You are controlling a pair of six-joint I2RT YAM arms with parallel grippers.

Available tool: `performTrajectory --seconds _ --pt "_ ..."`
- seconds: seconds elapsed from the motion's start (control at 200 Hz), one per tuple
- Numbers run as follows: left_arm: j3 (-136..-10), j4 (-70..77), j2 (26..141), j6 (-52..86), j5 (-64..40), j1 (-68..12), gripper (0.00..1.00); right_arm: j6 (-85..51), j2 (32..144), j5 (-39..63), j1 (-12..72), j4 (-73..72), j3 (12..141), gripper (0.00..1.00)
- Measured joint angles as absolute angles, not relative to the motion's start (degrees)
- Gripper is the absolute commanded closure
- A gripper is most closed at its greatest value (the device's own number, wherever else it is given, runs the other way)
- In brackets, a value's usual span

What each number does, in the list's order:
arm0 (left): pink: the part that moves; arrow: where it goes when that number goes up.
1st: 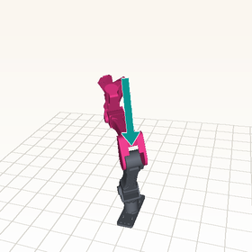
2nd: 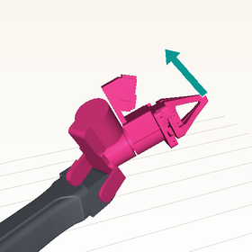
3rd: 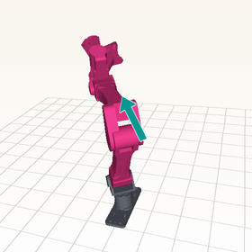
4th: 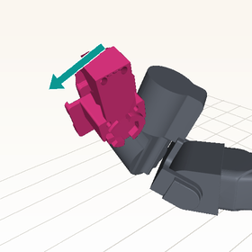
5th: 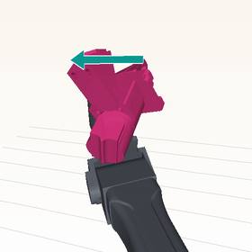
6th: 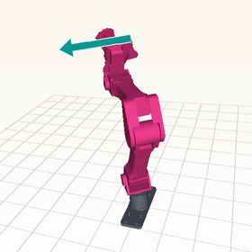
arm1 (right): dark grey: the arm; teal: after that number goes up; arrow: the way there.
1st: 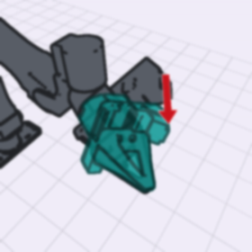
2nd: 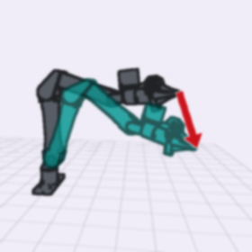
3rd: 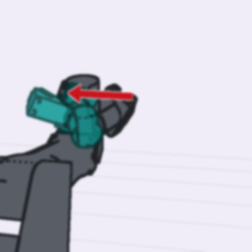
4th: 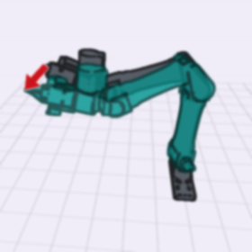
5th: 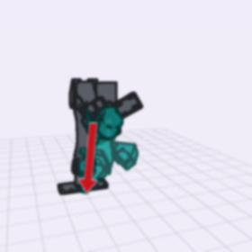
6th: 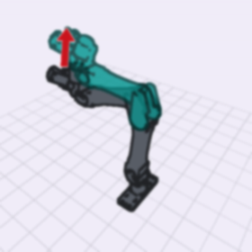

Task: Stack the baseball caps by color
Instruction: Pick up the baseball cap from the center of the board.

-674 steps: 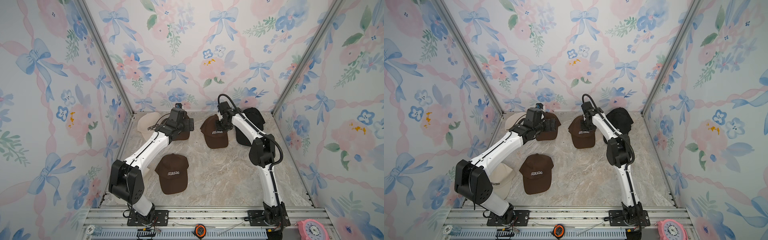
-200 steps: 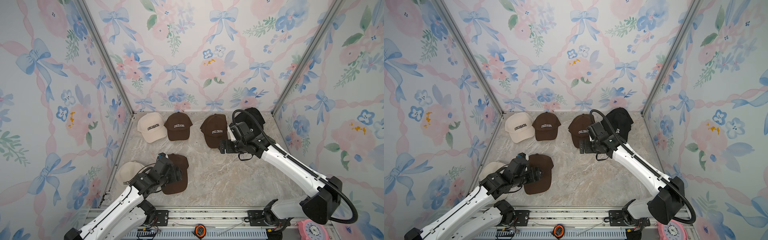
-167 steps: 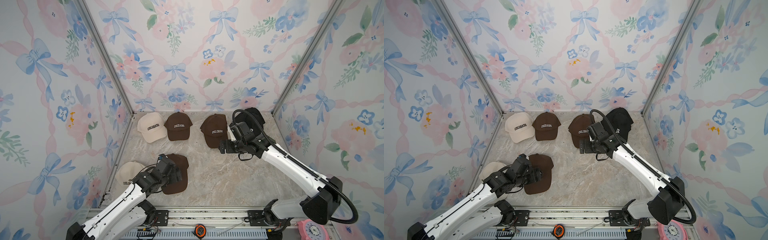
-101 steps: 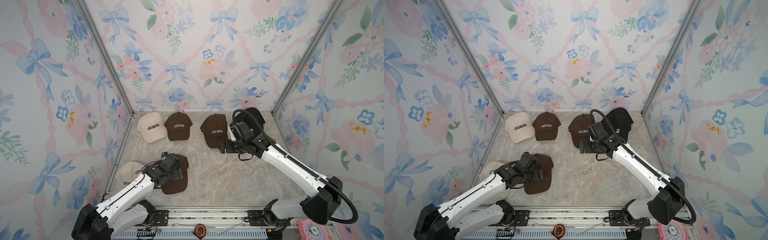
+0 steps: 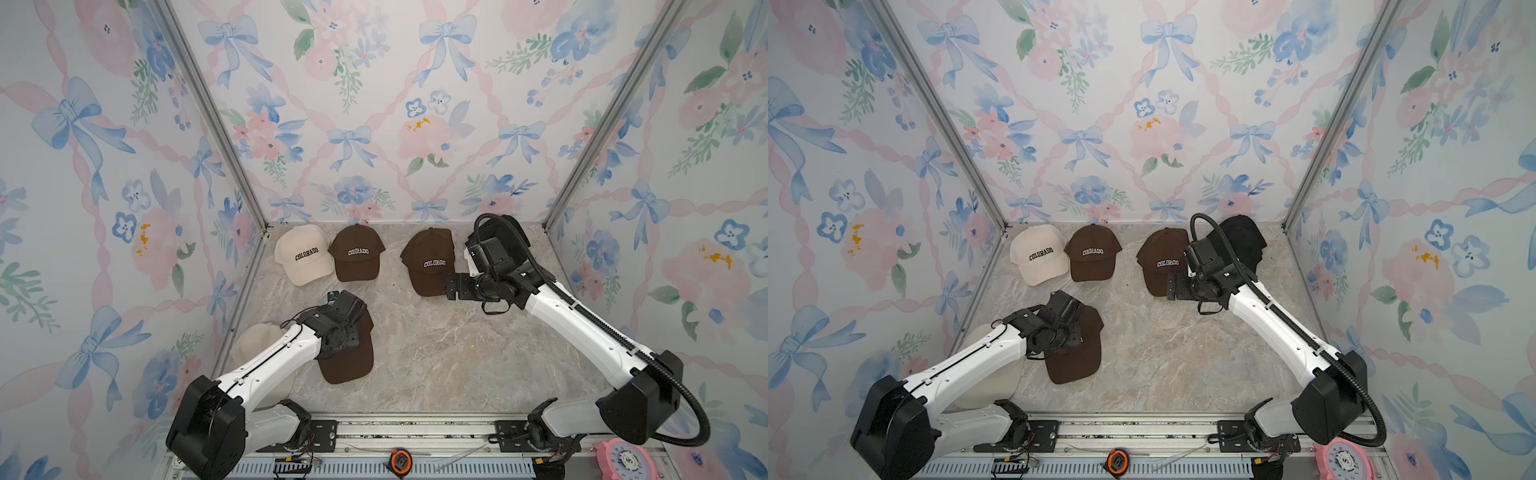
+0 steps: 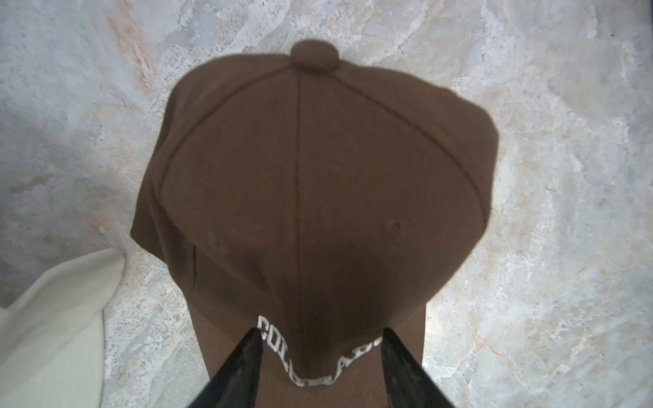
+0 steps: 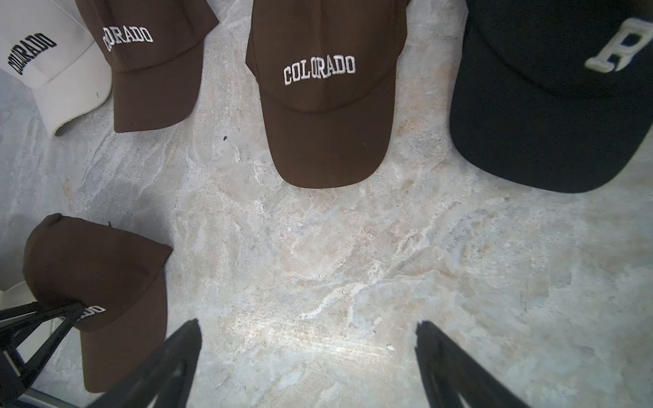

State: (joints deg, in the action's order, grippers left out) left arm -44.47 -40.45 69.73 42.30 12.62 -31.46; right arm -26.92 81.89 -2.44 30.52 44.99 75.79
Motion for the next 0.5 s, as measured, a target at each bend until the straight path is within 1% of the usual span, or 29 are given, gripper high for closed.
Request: performTrajectory --seconds 0.225,0.355,0.5 --pt "-46.8 -40.4 73.4 41.5 12.6 -30.9 0.85 -26.2 85.6 -1.0 28.9 44.9 78.4 0.04" --pt "-49.0 -40.4 75.6 41.0 12.6 -30.7 1.00 -25.9 87.2 -0.4 28.1 44.9 79.9 0.04" --pt "-52.1 -40.6 77.7 40.6 12.4 -30.7 1.00 -25.7 87.8 0.3 27.2 44.8 80.6 0.04"
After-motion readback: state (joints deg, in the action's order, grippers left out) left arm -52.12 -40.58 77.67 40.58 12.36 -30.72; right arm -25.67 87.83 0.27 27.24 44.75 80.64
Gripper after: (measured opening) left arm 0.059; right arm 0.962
